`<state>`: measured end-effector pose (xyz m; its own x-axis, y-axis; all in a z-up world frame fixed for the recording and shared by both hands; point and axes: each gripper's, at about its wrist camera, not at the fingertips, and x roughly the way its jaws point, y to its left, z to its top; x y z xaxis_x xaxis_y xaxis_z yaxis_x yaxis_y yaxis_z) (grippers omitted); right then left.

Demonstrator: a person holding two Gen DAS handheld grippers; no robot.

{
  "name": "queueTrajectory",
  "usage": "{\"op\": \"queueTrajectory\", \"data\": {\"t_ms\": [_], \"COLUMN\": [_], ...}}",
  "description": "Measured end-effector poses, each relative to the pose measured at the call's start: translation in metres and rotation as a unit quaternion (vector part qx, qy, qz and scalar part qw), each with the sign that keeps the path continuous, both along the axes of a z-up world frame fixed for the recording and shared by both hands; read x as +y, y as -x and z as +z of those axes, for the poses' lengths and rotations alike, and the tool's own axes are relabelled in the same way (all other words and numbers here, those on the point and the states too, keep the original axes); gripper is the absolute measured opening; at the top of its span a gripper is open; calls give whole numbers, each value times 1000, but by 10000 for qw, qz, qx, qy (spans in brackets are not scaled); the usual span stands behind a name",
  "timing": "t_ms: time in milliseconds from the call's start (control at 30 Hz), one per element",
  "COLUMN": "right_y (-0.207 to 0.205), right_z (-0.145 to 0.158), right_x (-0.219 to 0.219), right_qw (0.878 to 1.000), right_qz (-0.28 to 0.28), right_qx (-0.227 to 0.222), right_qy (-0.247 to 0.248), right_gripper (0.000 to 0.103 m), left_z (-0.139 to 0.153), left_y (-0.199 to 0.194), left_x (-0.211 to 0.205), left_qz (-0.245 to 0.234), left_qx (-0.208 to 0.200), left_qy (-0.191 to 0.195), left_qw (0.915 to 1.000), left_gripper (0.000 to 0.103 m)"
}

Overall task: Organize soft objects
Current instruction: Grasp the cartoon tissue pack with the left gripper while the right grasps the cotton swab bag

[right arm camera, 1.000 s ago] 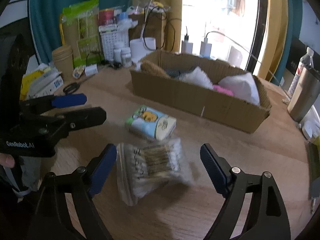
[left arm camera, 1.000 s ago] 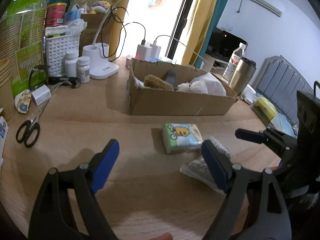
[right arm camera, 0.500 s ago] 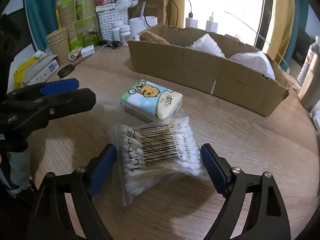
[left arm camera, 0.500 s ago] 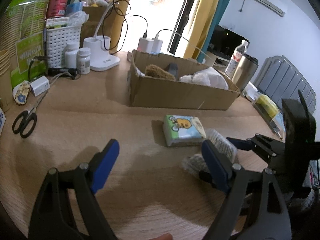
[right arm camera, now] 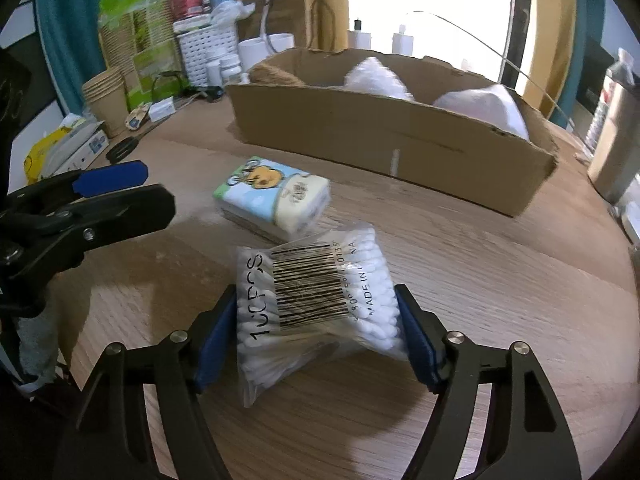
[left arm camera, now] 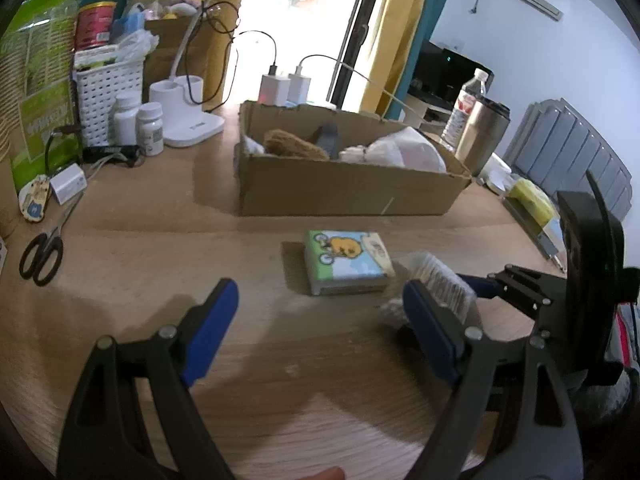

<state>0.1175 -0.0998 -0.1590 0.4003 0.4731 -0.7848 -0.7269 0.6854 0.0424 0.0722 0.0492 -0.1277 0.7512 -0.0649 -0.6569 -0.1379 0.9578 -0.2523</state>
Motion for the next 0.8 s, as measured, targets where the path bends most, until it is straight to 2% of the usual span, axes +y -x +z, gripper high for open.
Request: {"op": "queueTrajectory", "data": {"t_ms": [333,800], "right_y": [-14,-27], "right_z": [4,5], "right_x": [-28,-40], "right_qw": [9995,9984], "right_qz": [-278,-451], "right_qx": [0,85], "right_qy": [-120,-335], "right_gripper": [77,77], "left_z": [3,-9], "left_y": [-12,-50], "left_x": [-14,-24], "left_qz": [-51,-98], "left_qx": [93,497], "left_qy": [-56,-141], "left_qw": [9999,9986], "left_gripper": [86,86]}}
